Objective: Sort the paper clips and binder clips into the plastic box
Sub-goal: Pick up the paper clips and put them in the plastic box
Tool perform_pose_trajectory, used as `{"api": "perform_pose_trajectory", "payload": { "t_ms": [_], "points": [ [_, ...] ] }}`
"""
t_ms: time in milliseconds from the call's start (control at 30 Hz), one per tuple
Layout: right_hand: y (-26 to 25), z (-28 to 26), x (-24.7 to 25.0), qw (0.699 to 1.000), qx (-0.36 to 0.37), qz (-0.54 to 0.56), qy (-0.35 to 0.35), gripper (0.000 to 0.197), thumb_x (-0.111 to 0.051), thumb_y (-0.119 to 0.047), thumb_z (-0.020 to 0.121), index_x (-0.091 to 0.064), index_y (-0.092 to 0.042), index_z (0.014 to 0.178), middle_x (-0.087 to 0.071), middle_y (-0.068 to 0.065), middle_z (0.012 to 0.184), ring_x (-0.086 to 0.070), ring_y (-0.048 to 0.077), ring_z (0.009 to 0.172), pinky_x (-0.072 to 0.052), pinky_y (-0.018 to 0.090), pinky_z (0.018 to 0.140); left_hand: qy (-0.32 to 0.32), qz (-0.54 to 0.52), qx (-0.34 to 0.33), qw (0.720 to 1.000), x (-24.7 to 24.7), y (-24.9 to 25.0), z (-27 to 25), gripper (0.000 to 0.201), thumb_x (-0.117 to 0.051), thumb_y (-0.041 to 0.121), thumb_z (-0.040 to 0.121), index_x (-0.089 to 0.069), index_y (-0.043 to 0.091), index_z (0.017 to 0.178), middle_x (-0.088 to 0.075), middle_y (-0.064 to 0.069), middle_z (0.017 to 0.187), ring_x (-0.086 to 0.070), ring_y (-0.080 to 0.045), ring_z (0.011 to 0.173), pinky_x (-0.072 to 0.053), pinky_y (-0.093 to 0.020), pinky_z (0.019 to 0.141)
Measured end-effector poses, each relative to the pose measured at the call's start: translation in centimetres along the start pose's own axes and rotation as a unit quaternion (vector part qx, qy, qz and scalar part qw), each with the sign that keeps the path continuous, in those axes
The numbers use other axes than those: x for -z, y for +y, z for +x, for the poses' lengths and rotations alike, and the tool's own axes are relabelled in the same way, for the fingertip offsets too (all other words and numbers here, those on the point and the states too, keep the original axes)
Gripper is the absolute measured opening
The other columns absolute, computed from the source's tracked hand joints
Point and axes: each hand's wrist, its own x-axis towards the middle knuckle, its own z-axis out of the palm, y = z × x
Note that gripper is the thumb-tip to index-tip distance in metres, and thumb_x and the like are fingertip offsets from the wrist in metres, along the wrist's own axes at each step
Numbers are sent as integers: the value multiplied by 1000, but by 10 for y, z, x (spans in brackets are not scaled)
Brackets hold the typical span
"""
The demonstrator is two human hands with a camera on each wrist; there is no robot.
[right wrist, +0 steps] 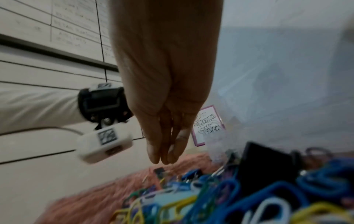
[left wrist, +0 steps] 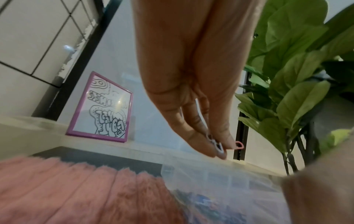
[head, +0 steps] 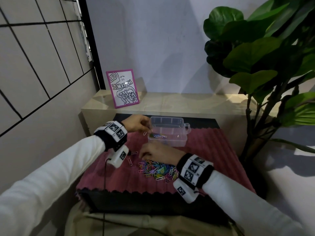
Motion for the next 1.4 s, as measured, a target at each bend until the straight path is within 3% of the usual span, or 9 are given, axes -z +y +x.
{"api": "perform_pose_trajectory", "payload": {
  "t_ms": [233, 367, 600, 733, 900, 1033, 1200, 1300, 1400],
  "points": [
    [-17, 5, -14, 991, 25, -85, -97, 39, -65, -8, 80, -54, -3, 117, -54, 18, 114, -52, 31, 105, -47, 39, 79, -3, 42, 3, 999, -12, 7, 31, 20, -70, 4, 76, -66, -5, 94, -66, -3, 77, -56, 13, 49, -45, -3, 52],
    [-17, 4, -15, 995, 16, -85, -51, 14, -61, -1, 79, -61, -3, 93, -62, 15, 97, -60, 30, 90, -45, 35, 65, -22, -14, 21, 999, -16, 3, 35, 23, -68, 0, 77, -64, -12, 97, -68, 7, 62, -62, 0, 52, -49, -7, 53],
    [6, -5, -5, 991, -54, 115, 40, 9, -72, -13, 75, -68, -10, 83, -72, 6, 84, -64, 14, 78, -50, 34, 73, -2, -18, 2, 1000, -9, -1, 20, 32, -46, -14, 84, -63, -2, 109, -65, -11, 106, -65, -1, 73, -53, -10, 65],
    [18, -14, 9, 956, -115, 250, 101, 7, -70, -5, 77, -68, -5, 84, -65, -4, 65, -59, -4, 52, -49, 14, 56, 28, -17, -19, 999, 4, -8, -7, 32, -47, -11, 86, -62, 3, 110, -68, -11, 103, -63, 10, 70, -50, -6, 66],
    [42, -21, 31, 926, -165, 297, 162, 9, -63, 3, 82, -66, 1, 90, -66, 4, 71, -63, 6, 55, -53, 16, 53, -10, 57, 17, 998, 5, -25, -66, 15, -60, 8, 86, -68, 12, 98, -69, 5, 80, -61, 9, 60, -47, -6, 60],
    [59, -8, 47, 911, -199, 287, 218, 11, -63, 3, 82, -68, 6, 91, -67, 8, 72, -64, 13, 61, -58, 23, 63, -68, 174, 23, 982, -14, -37, -96, 22, -62, 11, 84, -67, 14, 105, -69, 6, 98, -55, 20, 69, -36, 2, 67],
    [55, 7, 53, 930, -228, 191, 217, 18, -58, 1, 86, -67, 2, 102, -69, 21, 100, -67, 26, 85, -52, 25, 79, -69, 268, 35, 960, -48, -38, -95, 44, -63, 19, 83, -52, 12, 125, -55, -7, 126, -52, -19, 115, -36, -23, 94],
    [47, 3, 50, 961, -212, 42, 171, 27, -55, -1, 87, -63, -5, 113, -65, 15, 117, -63, 25, 100, -47, 28, 85, -73, 292, 48, 952, -57, -33, -88, 47, -63, 23, 83, -47, 8, 124, -51, -13, 124, -49, -26, 113, -38, -30, 92],
    [36, -7, 41, 970, -143, 8, 194, 23, -54, -3, 89, -64, -7, 109, -66, 13, 114, -64, 22, 87, -52, 34, 80, -97, 290, 50, 951, -58, -25, -84, 34, -63, 19, 82, -53, 3, 110, -58, -15, 113, -55, -27, 102, -40, -30, 81]
  ]
}}
